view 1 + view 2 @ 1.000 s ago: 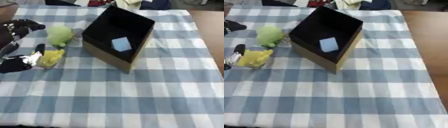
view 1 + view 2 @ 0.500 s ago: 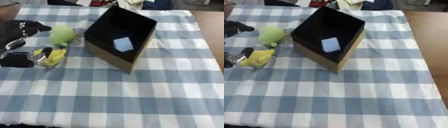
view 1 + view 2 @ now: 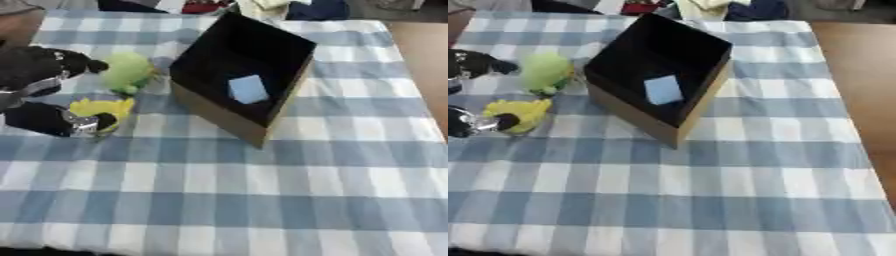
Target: Pick up objects on the table and place them in the box.
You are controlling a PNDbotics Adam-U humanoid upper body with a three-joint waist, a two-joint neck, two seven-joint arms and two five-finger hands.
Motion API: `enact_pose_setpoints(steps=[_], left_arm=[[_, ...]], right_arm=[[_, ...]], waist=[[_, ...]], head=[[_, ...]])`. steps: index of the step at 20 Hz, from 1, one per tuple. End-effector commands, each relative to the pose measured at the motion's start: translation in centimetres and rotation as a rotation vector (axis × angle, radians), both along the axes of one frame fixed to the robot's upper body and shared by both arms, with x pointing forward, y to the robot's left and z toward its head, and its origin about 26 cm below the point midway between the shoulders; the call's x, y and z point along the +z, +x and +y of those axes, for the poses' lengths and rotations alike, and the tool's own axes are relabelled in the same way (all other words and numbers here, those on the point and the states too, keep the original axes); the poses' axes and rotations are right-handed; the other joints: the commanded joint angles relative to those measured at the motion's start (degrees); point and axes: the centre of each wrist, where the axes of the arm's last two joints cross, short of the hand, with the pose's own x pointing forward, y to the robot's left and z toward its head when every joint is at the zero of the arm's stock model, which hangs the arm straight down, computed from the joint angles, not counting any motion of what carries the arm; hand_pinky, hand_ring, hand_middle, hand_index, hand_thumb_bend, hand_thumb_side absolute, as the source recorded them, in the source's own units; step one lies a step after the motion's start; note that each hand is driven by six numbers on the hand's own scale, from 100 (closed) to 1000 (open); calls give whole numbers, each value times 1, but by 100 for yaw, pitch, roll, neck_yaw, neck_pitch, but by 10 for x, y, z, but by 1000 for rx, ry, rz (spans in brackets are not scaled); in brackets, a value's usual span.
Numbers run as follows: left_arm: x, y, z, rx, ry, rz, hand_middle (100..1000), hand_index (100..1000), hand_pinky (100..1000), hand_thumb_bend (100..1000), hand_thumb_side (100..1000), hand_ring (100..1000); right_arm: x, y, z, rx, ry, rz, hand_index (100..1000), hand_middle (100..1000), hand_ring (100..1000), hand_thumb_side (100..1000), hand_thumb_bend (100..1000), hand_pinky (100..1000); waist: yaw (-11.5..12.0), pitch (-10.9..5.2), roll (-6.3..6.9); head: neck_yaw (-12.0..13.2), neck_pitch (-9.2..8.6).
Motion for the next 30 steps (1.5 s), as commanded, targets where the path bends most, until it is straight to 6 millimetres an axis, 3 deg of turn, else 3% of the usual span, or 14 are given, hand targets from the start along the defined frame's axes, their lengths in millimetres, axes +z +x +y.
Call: enact_pose_setpoints(steps=[1, 6, 10, 15, 30], left_arm=[[17, -2, -2, 41, 56, 29, 843, 1000, 872, 468, 858, 897], [19, -2, -4, 77, 94, 87, 851, 1000, 883, 464, 782, 901], [20, -1, -5, 97, 124, 95, 854, 1000, 877, 390, 618, 894], [16, -1, -7, 110, 154, 103, 853, 1000, 870, 370, 524, 886], [5, 13, -1, 214, 214, 106, 849, 1000, 866, 388, 475, 879]], right_arm=[[9, -6, 1, 9, -4, -32, 830, 789, 907, 641, 100, 959], [7, -6, 2, 12, -5, -26, 828, 788, 906, 642, 100, 961], [6, -7, 3, 16, -2, -20, 826, 787, 906, 643, 100, 962], [6, -8, 4, 20, 2, -17, 825, 784, 905, 645, 100, 963], [10, -10, 8, 43, 13, -29, 823, 782, 904, 644, 100, 963]], waist=[[10, -102, 37], [10, -108, 49], [-3, -113, 59], [-27, -94, 62], [-132, 7, 7]], head=[[17, -43], [20, -60], [32, -86], [51, -105], [131, -185]])
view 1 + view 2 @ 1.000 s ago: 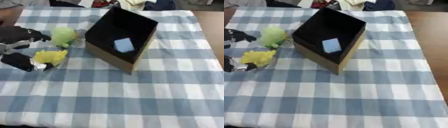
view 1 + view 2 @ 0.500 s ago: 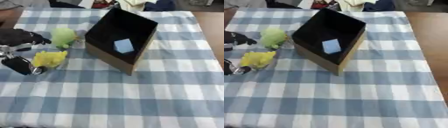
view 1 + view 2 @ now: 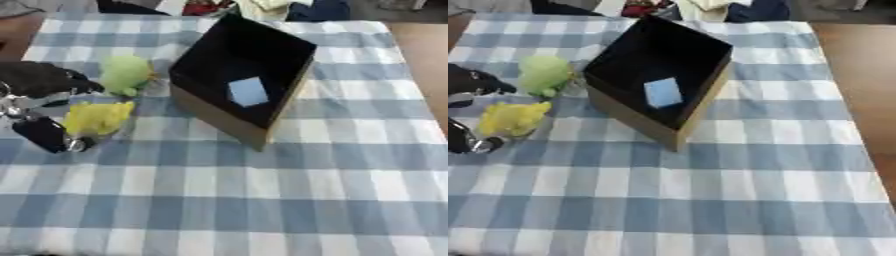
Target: Pick up objects on the table and place them in the box.
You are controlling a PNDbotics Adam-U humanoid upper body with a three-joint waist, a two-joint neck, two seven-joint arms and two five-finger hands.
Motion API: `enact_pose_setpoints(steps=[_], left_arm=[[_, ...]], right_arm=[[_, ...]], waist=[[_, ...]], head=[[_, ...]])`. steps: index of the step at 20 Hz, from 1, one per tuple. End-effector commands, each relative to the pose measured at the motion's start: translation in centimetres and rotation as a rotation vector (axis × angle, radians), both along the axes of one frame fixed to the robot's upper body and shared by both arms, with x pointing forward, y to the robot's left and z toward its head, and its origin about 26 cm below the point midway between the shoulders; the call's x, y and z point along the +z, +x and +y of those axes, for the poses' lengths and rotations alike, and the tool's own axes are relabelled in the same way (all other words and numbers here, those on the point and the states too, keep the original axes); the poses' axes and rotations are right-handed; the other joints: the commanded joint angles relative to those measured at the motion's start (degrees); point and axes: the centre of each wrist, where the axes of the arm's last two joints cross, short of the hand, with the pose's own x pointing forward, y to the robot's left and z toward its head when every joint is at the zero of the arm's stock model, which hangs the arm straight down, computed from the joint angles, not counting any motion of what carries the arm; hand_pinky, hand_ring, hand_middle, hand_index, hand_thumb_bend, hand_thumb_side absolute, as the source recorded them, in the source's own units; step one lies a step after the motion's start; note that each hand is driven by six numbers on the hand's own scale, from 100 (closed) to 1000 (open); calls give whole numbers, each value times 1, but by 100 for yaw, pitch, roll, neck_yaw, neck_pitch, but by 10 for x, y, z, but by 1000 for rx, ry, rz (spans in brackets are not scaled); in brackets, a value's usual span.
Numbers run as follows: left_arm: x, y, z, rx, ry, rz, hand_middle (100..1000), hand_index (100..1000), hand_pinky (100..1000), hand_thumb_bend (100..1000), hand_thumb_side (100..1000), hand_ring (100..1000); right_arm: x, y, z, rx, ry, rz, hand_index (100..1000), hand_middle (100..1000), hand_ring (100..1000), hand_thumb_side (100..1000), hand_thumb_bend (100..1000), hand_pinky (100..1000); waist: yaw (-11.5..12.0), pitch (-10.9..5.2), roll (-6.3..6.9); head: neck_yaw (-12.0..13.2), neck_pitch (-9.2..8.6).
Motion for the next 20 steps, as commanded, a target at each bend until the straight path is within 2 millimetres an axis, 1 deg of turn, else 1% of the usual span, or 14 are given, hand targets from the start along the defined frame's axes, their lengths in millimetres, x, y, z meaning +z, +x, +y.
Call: enact_pose_setpoints(steps=[1, 6, 9, 14, 20], left_arm=[[6, 5, 6, 37, 40, -37, 847, 1000, 865, 381, 465, 879], [4, 12, 11, 61, 63, -56, 844, 996, 865, 369, 452, 878], [2, 15, 12, 65, 73, -53, 841, 984, 864, 369, 463, 877], [-2, 22, 16, 78, 73, -31, 840, 981, 863, 379, 476, 876], [-6, 28, 21, 92, 65, -2, 830, 972, 860, 372, 460, 870]], right_arm=[[12, -6, -1, 10, 3, -40, 823, 782, 904, 643, 100, 964], [13, -6, 0, 15, 0, -43, 823, 781, 904, 643, 100, 964], [13, -7, 0, 19, -1, -45, 823, 780, 904, 643, 100, 965], [14, -7, 1, 23, 1, -46, 822, 778, 904, 643, 100, 966], [15, -7, 1, 26, 5, -44, 822, 776, 904, 644, 100, 968]], waist=[[-14, -78, 12], [-35, -39, 3], [-45, -16, -1], [-73, 20, -4], [-92, 53, 2]], head=[[33, -70], [48, -106], [63, -124], [90, -163], [108, -190]])
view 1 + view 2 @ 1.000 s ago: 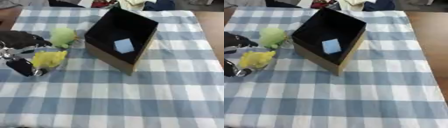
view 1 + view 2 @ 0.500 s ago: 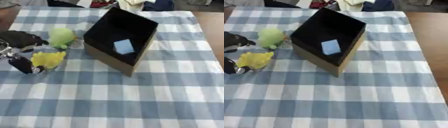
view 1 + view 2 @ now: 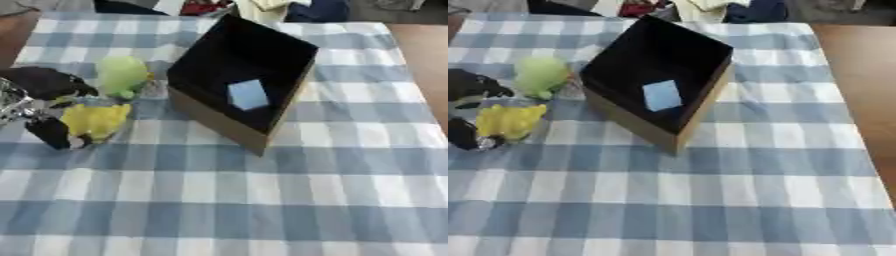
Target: Pick up objects on the table and place them in the box.
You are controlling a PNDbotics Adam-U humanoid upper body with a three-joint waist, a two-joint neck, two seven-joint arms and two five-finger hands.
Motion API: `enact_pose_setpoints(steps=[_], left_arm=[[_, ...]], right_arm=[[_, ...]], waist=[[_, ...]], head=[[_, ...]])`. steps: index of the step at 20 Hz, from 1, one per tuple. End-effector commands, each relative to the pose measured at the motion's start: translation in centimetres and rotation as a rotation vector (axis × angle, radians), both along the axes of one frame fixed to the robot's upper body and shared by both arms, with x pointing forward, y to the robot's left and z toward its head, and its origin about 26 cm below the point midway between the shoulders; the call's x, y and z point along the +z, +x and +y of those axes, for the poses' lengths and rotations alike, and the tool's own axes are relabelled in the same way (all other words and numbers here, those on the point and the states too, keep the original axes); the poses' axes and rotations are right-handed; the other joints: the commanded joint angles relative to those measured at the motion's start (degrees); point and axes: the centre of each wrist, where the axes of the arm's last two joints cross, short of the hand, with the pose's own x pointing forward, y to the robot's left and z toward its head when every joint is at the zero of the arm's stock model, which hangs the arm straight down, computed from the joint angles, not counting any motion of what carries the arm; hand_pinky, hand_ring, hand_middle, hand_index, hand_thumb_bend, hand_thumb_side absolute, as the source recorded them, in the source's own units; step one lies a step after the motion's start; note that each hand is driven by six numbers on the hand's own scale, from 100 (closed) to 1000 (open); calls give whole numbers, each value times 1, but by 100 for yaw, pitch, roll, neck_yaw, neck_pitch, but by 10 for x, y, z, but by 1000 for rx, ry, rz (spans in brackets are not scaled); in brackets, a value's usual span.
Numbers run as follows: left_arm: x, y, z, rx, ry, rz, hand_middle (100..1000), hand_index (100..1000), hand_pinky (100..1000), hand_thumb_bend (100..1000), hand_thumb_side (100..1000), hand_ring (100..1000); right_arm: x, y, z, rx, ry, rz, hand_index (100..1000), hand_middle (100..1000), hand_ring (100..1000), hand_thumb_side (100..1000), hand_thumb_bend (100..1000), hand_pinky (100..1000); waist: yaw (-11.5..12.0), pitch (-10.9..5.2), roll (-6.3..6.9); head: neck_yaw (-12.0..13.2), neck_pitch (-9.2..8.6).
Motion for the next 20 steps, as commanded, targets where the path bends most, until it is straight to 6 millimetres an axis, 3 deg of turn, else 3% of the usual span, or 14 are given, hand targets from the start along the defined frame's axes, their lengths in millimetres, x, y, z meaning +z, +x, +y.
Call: enact_pose_setpoints(steps=[1, 6, 12, 20], left_arm=[[9, 1, 3, 4, 19, -16, 827, 967, 859, 369, 457, 869], [5, 2, 4, -5, 16, -13, 782, 915, 844, 375, 452, 850], [3, 3, 2, -26, 26, -38, 643, 814, 806, 352, 406, 790], [0, 4, 2, -38, 27, -75, 520, 715, 736, 256, 258, 713]], right_arm=[[11, -7, -1, 12, 6, -38, 822, 775, 904, 644, 100, 968], [11, -7, 0, 15, 8, -35, 821, 774, 905, 645, 100, 969], [11, -7, 0, 18, 11, -32, 821, 773, 905, 647, 100, 971], [10, -8, 0, 19, 13, -24, 822, 771, 906, 647, 100, 972]], waist=[[0, -96, 22], [-3, -82, 23], [-11, -74, 25], [-11, -76, 27]], head=[[14, -70], [22, -92], [33, -121], [34, -135]])
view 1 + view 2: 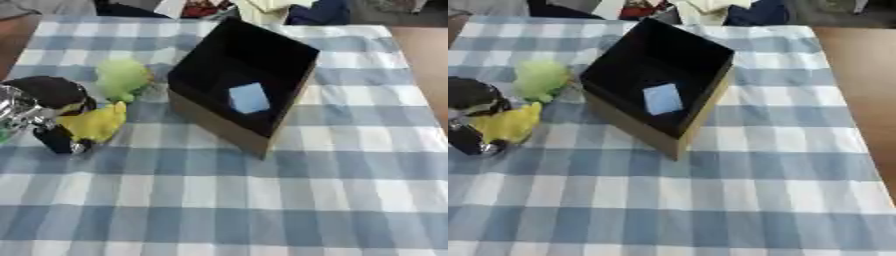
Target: Pick up objects on the table and place them in the box.
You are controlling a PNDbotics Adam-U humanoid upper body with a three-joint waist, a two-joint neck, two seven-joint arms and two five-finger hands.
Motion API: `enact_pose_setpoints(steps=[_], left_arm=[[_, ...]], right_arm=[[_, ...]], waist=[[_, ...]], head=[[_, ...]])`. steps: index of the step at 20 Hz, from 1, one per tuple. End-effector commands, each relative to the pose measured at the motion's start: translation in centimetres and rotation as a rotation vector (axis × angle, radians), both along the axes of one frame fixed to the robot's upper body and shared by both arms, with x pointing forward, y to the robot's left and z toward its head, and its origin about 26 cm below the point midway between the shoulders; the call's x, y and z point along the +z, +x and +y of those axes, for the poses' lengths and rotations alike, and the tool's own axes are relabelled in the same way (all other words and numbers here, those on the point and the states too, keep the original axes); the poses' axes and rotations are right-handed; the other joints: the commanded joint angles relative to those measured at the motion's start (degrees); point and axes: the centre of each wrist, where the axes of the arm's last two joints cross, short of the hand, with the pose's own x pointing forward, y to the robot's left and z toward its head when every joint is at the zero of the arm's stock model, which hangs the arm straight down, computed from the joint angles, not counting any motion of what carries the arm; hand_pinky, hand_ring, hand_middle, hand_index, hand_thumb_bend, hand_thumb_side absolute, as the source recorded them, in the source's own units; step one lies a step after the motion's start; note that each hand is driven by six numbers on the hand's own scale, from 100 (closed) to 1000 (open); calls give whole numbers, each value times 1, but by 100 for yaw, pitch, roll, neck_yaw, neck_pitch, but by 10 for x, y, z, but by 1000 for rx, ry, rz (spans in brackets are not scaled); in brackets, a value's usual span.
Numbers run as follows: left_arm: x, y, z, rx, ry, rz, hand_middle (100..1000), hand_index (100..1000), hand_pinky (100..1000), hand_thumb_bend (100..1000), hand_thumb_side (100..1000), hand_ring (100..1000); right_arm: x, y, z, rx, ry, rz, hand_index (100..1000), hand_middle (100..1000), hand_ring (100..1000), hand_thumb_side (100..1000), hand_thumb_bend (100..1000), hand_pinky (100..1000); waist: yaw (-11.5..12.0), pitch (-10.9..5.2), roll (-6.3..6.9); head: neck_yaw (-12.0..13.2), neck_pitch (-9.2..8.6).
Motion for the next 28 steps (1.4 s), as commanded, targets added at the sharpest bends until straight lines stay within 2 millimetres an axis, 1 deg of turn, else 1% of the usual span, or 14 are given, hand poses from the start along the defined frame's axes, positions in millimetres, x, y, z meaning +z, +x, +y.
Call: enact_pose_setpoints(steps=[1, 2, 4, 6, 7, 8, 9, 10, 11, 17, 19, 22, 26, 28], left_arm=[[10, -1, 2, 0, 25, -37, 516, 712, 734, 250, 247, 712], [11, -1, 1, -1, 25, -40, 506, 703, 724, 224, 205, 701], [13, -2, 0, -2, 21, -48, 488, 688, 696, 202, 129, 681], [14, -3, 0, 0, 15, -58, 475, 676, 663, 197, 100, 656], [15, -3, -1, 2, 9, -61, 471, 672, 656, 189, 100, 650], [16, -3, -1, 3, 3, -66, 465, 665, 649, 156, 100, 643], [16, -3, -2, 4, -4, -70, 465, 664, 648, 152, 100, 643], [17, -4, -2, 4, -11, -75, 461, 659, 641, 111, 100, 634], [19, -4, -3, 2, -18, -83, 460, 658, 637, 100, 100, 630], [39, -13, -16, -32, -46, -149, 460, 656, 622, 100, 105, 615], [47, -18, -23, -53, -50, -177, 448, 642, 611, 100, 114, 604], [58, -24, -31, -75, -57, -212, 404, 593, 572, 100, 121, 566], [71, -31, -42, -120, -65, -238, 397, 584, 566, 100, 125, 559], [80, -34, -48, -151, -76, -258, 400, 585, 566, 100, 145, 558]], right_arm=[[9, -6, -2, 4, 7, -32, 822, 771, 906, 647, 100, 973], [9, -6, -2, 3, 7, -31, 822, 771, 906, 648, 100, 973], [8, -6, -2, 3, 7, -28, 823, 771, 906, 648, 100, 973], [8, -6, -2, 3, 6, -25, 823, 771, 906, 648, 100, 973], [8, -6, -2, 3, 6, -24, 823, 771, 906, 649, 100, 973], [7, -6, -2, 3, 7, -23, 822, 770, 906, 649, 100, 974], [7, -6, -2, 3, 8, -22, 822, 770, 906, 649, 100, 974], [7, -6, -2, 3, 9, -20, 822, 770, 906, 650, 100, 974], [6, -6, -2, 3, 11, -19, 822, 769, 906, 650, 100, 974], [5, -7, -2, 3, 16, -11, 821, 768, 905, 651, 100, 974], [4, -7, -2, 3, 17, -10, 821, 768, 905, 652, 100, 974], [4, -7, -3, 1, 18, -8, 821, 767, 905, 652, 100, 974], [3, -8, -4, -1, 18, -6, 820, 766, 905, 652, 100, 975], [3, -8, -3, 0, 17, -6, 820, 766, 904, 652, 100, 974]], waist=[[1, -110, 20], [2, -113, 20], [5, -119, 22], [9, -125, 25], [9, -129, 27], [9, -133, 29], [10, -137, 31], [11, -142, 33], [13, -150, 35], [41, -191, 52], [44, -197, 56], [49, -205, 65], [50, -213, 88], [47, -219, 97]], head=[[13, -57], [12, -56], [7, -54], [5, -48], [4, -46], [1, -44], [-2, -42], [-5, -38], [-8, -32], [-35, 11], [-49, 23], [-57, 41], [-88, 70], [-107, 90]])
